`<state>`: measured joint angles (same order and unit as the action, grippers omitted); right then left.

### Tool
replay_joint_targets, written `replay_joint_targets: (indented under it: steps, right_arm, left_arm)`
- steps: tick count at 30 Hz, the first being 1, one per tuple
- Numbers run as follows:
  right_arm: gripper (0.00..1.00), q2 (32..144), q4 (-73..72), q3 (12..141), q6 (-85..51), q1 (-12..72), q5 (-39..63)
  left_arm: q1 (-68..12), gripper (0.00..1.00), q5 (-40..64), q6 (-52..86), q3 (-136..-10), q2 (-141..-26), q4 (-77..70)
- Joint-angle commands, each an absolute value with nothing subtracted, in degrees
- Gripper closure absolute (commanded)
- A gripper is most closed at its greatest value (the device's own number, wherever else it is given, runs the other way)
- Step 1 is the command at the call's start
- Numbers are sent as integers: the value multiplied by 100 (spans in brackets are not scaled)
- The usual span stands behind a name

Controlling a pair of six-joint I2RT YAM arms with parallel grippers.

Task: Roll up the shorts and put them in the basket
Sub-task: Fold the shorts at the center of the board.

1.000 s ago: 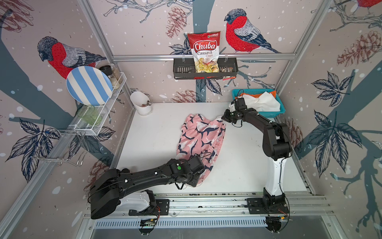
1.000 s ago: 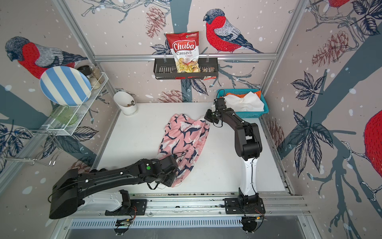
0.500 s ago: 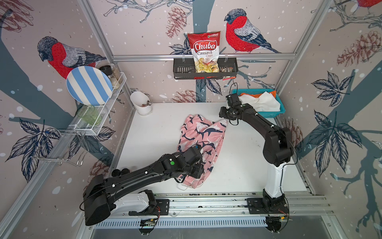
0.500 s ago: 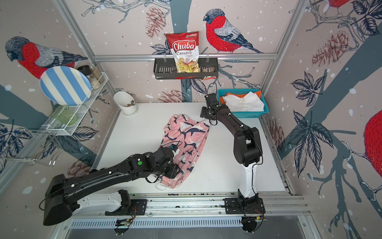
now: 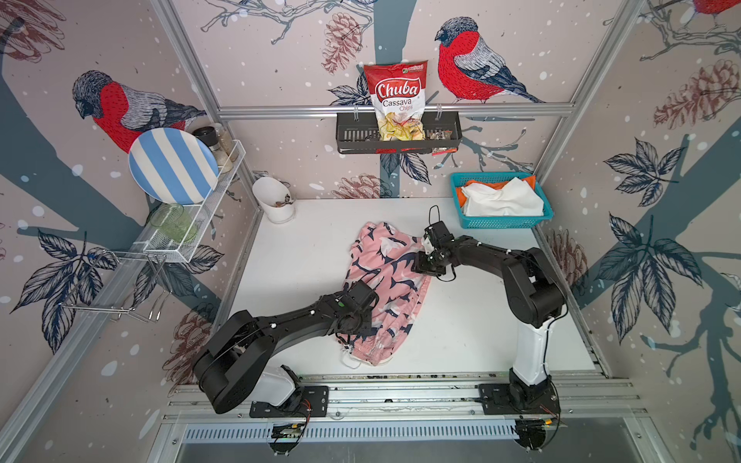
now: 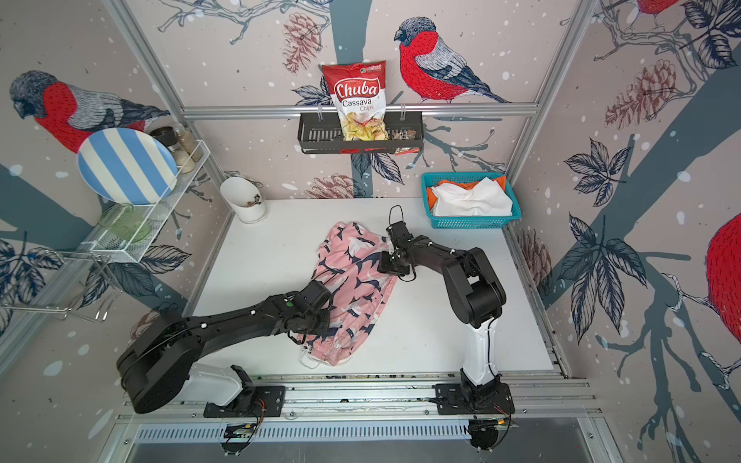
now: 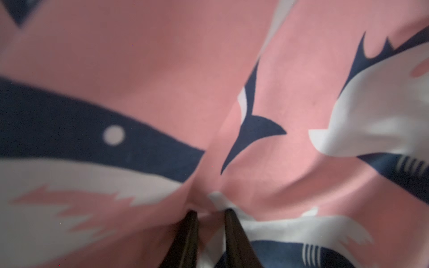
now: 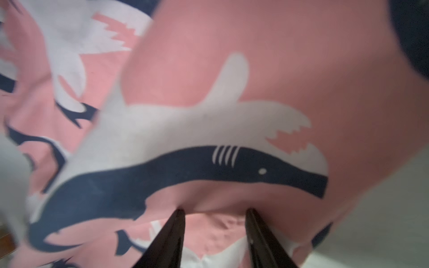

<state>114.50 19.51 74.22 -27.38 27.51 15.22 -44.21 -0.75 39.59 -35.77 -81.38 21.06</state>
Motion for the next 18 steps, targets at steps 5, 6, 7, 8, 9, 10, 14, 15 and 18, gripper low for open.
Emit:
replay_joint_targets:
  steps: [5,6,7,8,9,10,14,15,18]
  right_arm:
    - [56,11374,2005,7325,-2633,2246,1002]
    - [56,11277,2086,7410,-2613,2266,985]
    - [56,11134,2184,7482,-2597,2308,967]
    - [56,11004,2256,7575,-2586,2381,976]
    - [56,10884,2337,7647,-2587,2479,967]
    - [56,10768,2428,7715,-2577,2608,998]
    - [56,10268,2506,7473,-2634,3354,1508]
    - [56,10145,2461,7337,-2688,3527,1691]
    - [56,9651,2200,6670,-3027,4196,2059]
  left_arm:
    - [-4537,71,650,4425,-3154,-7770,1661]
    - [-4567,69,661,4426,-3239,-7633,1702]
    - [-4588,68,674,4423,-3383,-7450,1766]
    - [-4588,67,685,4421,-3509,-7246,1813]
    - [-4588,65,654,4427,-3634,-7083,1859]
    - [-4587,63,530,4385,-3836,-6927,1958]
    - [-4298,60,-155,4047,-4682,-6912,2593]
    - [-4173,59,-271,3939,-4859,-6977,2709]
    - [-3581,59,-284,3623,-5192,-7218,2836]
